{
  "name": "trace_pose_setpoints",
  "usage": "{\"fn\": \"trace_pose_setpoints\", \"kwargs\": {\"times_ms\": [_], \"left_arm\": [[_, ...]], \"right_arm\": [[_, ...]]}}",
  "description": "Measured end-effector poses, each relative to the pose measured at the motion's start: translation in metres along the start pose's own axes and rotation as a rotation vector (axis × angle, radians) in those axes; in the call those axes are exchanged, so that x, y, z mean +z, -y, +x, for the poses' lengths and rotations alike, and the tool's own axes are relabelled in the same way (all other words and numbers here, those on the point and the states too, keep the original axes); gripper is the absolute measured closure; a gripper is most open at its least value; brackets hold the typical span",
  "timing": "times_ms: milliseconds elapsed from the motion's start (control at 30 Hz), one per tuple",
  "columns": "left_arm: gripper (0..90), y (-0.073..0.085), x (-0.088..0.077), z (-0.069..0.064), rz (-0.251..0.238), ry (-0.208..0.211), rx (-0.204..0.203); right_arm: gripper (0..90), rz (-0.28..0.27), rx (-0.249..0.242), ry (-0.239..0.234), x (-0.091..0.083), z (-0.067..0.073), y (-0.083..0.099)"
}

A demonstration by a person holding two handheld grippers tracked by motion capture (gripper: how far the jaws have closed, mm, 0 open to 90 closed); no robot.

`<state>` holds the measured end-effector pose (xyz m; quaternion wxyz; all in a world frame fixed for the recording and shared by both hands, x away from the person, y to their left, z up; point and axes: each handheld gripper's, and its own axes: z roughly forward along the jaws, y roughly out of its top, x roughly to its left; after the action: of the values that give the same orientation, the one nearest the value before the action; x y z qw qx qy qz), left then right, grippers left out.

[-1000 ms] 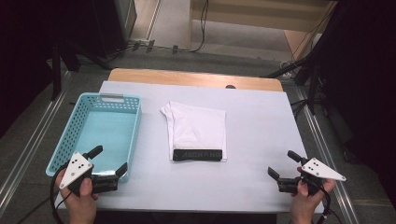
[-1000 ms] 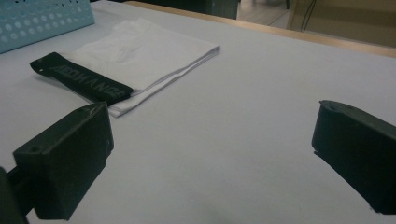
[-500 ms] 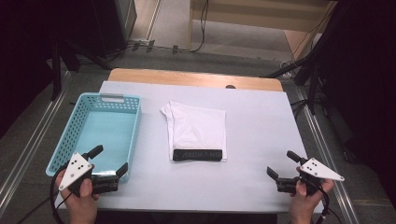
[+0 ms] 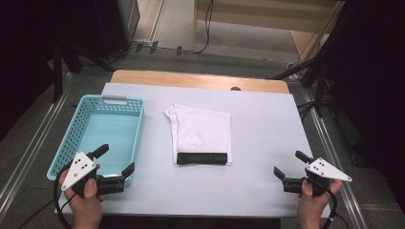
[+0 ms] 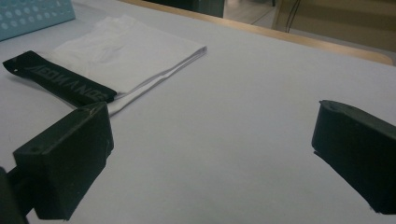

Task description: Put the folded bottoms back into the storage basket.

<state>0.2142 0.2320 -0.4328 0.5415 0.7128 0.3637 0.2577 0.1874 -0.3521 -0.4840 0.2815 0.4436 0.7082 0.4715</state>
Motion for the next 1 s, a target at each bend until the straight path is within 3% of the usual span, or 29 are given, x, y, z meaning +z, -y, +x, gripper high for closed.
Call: {"fn": "trace_pose_setpoints", "kwargs": {"times_ms": [167, 367, 600, 1000], "left_arm": [[0.0, -0.015, 0.005, -0.008, -0.007, 0.011, 0.004], [0.0, -0.031, 0.018, -0.022, 0.001, 0.041, 0.038], [0.0, -0.042, 0.034, -0.033, 0.000, 0.079, 0.042], [0.0, -0.056, 0.071, -0.044, 0.052, 0.137, 0.042]], "right_arm": [[0.0, -0.003, 0.000, -0.017, -0.005, -0.003, 0.000], [0.0, -0.004, 0.003, -0.019, -0.007, -0.004, 0.001], [0.0, 0.004, -0.002, -0.022, -0.007, -0.001, 0.005], [0.0, 0.012, -0.003, -0.027, -0.005, 0.005, 0.011]]}}
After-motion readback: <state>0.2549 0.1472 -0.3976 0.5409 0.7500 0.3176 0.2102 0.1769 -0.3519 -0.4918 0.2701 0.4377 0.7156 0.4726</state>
